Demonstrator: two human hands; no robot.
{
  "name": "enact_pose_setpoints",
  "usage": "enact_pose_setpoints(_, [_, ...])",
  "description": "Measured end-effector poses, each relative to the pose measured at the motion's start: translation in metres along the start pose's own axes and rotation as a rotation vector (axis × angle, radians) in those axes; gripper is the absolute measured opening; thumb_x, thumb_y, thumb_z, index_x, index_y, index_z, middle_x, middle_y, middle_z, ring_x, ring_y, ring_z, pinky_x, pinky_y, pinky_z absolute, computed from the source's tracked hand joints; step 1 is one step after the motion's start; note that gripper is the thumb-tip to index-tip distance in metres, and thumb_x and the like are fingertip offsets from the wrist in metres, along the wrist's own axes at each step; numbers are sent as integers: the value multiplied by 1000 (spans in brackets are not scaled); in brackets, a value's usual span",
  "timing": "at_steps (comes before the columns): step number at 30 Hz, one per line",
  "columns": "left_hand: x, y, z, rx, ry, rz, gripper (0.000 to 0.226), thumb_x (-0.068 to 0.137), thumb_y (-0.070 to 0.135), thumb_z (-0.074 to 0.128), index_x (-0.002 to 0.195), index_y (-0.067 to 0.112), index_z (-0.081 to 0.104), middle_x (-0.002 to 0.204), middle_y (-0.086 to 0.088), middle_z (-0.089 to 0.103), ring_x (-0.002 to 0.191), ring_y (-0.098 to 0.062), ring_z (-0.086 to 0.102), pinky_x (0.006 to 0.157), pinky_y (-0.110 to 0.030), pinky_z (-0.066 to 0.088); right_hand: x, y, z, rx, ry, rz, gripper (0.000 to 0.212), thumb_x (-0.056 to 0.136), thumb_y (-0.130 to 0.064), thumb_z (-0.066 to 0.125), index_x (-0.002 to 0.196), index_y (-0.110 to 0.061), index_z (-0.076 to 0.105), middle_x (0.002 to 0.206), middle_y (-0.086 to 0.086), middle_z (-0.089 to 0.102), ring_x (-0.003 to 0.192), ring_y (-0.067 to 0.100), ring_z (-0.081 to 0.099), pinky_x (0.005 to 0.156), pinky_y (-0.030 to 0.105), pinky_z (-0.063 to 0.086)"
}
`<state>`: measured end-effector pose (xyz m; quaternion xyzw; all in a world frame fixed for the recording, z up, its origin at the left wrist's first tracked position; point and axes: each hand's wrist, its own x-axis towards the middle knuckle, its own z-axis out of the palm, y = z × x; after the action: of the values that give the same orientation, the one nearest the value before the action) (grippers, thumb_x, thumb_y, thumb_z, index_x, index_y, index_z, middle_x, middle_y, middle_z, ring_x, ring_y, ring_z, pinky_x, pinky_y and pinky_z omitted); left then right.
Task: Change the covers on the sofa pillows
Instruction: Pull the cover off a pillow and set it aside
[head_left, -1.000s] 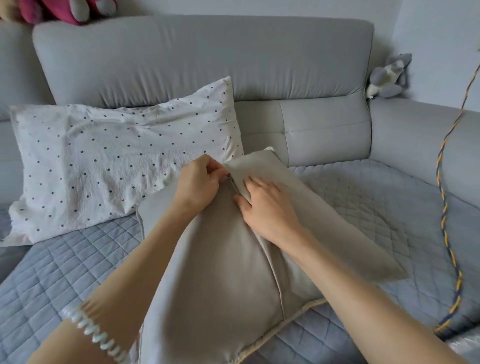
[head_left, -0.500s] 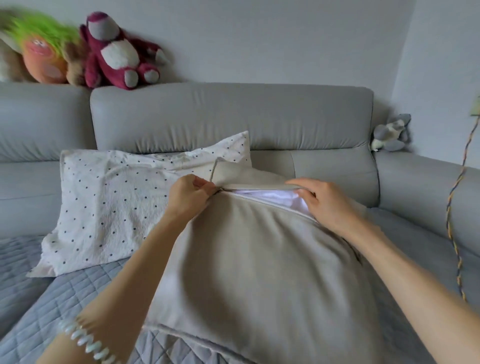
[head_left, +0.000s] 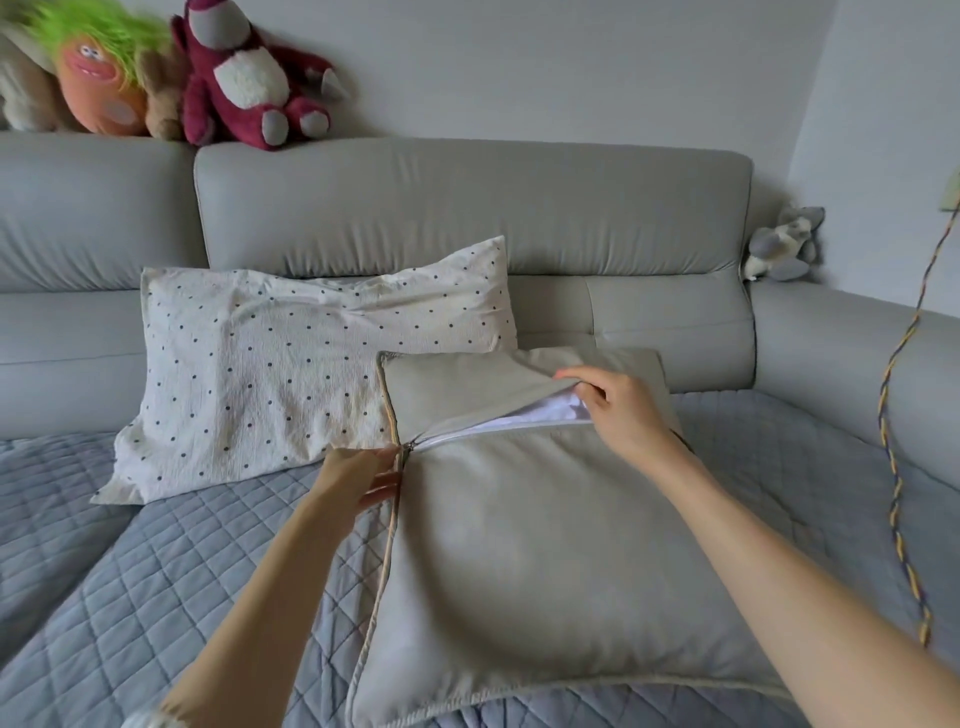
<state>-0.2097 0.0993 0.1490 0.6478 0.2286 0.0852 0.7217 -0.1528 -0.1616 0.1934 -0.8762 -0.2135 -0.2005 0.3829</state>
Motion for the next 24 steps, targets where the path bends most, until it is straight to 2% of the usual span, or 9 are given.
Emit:
enact_pose_setpoints(2, [1, -11, 1, -72, -3, -27, 8, 91, 5, 56, 83, 4, 58, 79, -12, 60, 74, -22, 58, 75, -32, 51, -7, 9, 9, 37, -8, 5, 35, 92, 6, 41, 108, -10, 68, 88, 4, 64, 84, 20, 60, 64, 9, 37])
enact_pose_setpoints(4, [2, -23, 2, -104, 3, -21, 12, 91, 5, 56, 80, 1, 59, 78, -13, 60, 70, -20, 58, 59, -23, 53, -12, 21, 21, -4, 22, -20, 33, 91, 9, 44, 106, -5, 69, 108, 10, 66, 107, 24, 59, 84, 8, 33])
enact_pose_setpoints(7, [5, -36, 0, -108, 25, -12, 20, 91, 6, 56, 72, 1, 57, 72, -12, 59, 67, -18, 57, 46, -15, 50, -15, 25, 33, -147, 32, -44, 30, 90, 0, 51, 114, -9, 66, 128, 9, 58, 120, 26, 52, 100, 26, 36])
enact_pose_setpoints(9, [6, -35, -2, -79, 14, -28, 21, 91, 4, 56, 72, -2, 60, 68, -12, 60, 61, -18, 58, 46, -16, 50, -16, 9, 38, -244, 104, -146, 27, 89, -13, 55, 114, -13, 66, 121, 6, 61, 109, 27, 59, 93, 38, 46])
enact_pose_setpoints(11, [7, -32, -2, -48, 1, -37, 22, 90, 2, 56, 69, -4, 61, 61, -11, 61, 49, -16, 60, 45, -18, 51, -19, -18, 46, -364, 52, -311, 32, 87, -31, 49, 107, -16, 69, 105, 1, 66, 95, 24, 63, 82, 35, 49])
enact_pose_setpoints(14, [5, -26, 0, 61, -68, -24, 22, 92, 4, 52, 75, -6, 60, 69, -14, 61, 58, -21, 60, 52, -23, 53, -17, -44, 73, -505, -220, -320, 40, 94, -42, 43, 119, -16, 60, 117, 4, 57, 112, 24, 48, 94, 35, 37])
enact_pose_setpoints(18, [2, -20, 0, 298, -111, 25, 25, 96, 5, 37, 74, 2, 49, 65, -12, 51, 59, -21, 52, 53, -26, 52, -13, -54, 100, -587, -230, -273, 44, 91, -48, 47, 116, -13, 58, 119, 6, 52, 117, 26, 40, 95, 40, 30])
enact_pose_setpoints(22, [2, -29, -2, 410, -51, 101, 26, 97, 8, 35, 73, 4, 43, 62, -10, 46, 54, -19, 48, 44, -26, 50, -26, -48, 107, -462, -128, -330, 18, 76, -34, 67, 79, -17, 63, 84, 1, 62, 86, 24, 59, 78, 31, 36])
enact_pose_setpoints(24, [-2, -37, -3, 395, -45, 161, 23, 97, 8, 37, 76, 3, 46, 62, -9, 47, 53, -18, 48, 45, -26, 50, -35, -40, 103, -373, -49, -354, 13, 68, -33, 63, 66, -23, 56, 69, -8, 57, 70, 16, 56, 67, 26, 26])
